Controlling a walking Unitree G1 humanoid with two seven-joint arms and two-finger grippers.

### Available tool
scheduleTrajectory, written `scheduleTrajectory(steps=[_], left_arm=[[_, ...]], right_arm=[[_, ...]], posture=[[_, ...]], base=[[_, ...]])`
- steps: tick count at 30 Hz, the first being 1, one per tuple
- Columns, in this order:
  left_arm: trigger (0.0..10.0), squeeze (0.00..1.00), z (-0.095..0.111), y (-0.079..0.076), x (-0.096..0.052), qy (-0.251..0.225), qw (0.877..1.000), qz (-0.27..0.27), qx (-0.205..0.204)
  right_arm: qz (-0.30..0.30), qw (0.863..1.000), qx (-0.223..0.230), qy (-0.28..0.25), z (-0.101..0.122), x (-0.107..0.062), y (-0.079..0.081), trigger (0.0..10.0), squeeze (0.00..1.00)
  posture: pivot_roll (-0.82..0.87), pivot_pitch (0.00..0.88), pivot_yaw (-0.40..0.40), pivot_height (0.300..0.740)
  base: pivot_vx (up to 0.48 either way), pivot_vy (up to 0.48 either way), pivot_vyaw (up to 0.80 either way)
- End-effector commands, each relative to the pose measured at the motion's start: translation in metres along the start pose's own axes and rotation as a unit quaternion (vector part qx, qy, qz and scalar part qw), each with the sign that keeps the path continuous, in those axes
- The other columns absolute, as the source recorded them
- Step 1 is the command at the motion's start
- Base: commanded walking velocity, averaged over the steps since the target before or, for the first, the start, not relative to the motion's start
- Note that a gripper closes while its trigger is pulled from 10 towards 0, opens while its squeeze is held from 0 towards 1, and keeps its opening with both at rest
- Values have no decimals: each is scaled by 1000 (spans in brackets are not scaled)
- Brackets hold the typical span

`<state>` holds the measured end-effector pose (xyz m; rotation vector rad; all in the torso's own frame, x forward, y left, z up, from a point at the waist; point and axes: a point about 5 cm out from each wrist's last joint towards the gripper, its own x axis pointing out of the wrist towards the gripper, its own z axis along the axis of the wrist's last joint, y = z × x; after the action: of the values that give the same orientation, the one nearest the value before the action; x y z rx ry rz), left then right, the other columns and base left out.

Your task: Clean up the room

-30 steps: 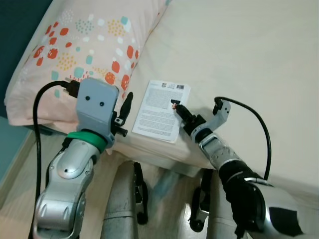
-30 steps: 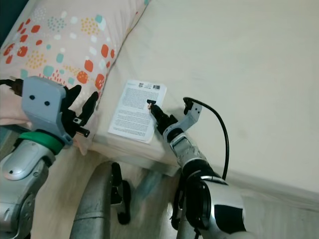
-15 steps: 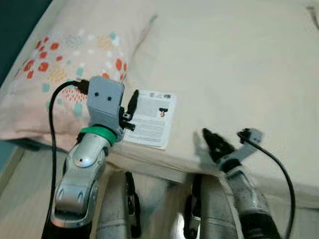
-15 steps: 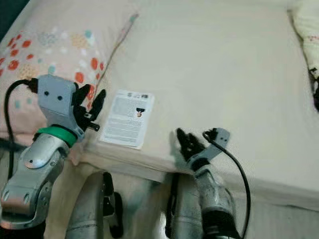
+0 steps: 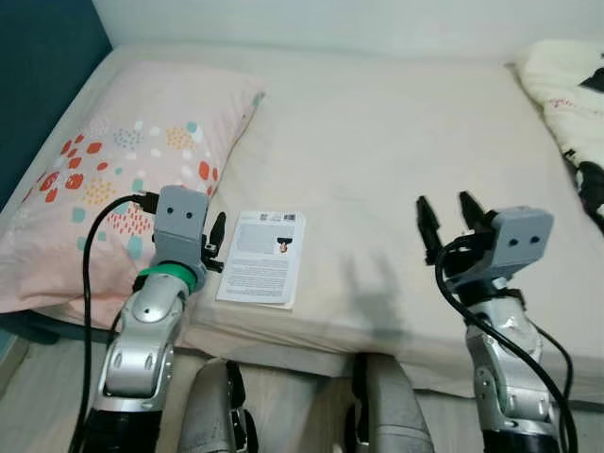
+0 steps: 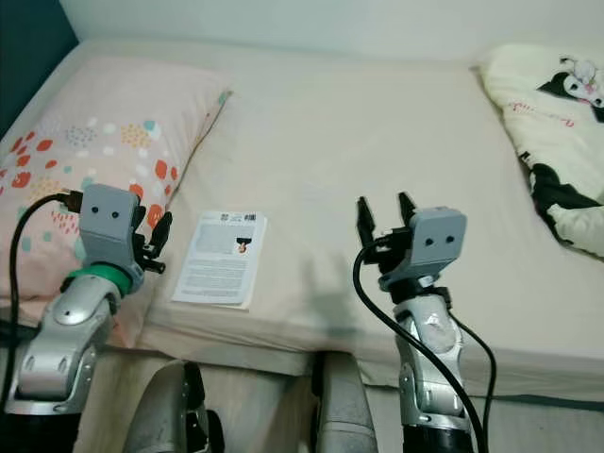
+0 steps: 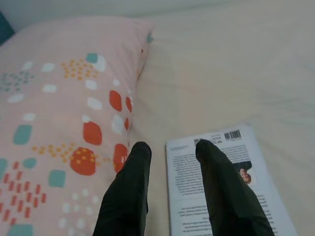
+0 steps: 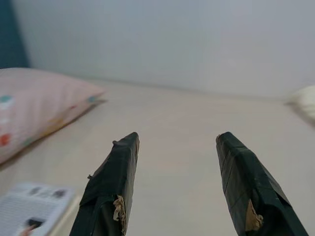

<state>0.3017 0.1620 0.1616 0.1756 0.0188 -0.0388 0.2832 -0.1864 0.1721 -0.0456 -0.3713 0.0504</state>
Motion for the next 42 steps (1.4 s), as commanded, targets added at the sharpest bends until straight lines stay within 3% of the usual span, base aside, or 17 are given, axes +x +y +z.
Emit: scheduleTrajectory(steps=[1,19,24,42], left_arm=[[10000,0,-6,0,1,4,1000,7,-7],[10000,0,-4,-11,11,-19,999,-4,-31],[10000,0,-3,-16,12,-23,999,-12,-31],[10000,0,-10,-24,14,-14,999,-26,-32]], right_arm=[[-6,1000,-7,11,-3,-3,-1,10000,0],[-8,999,-18,28,-12,-2,6,10000,0],[-11,999,-20,33,-13,-4,4,10000,0],[-29,998,-20,53,-26,-9,10,10000,0]], posture=[[-133,0,40,619],[-124,0,34,699],[-130,0,37,739],[-131,0,51,740]], base=[[0,0,0],[0,0,0],[0,0,0],[0,0,0]])
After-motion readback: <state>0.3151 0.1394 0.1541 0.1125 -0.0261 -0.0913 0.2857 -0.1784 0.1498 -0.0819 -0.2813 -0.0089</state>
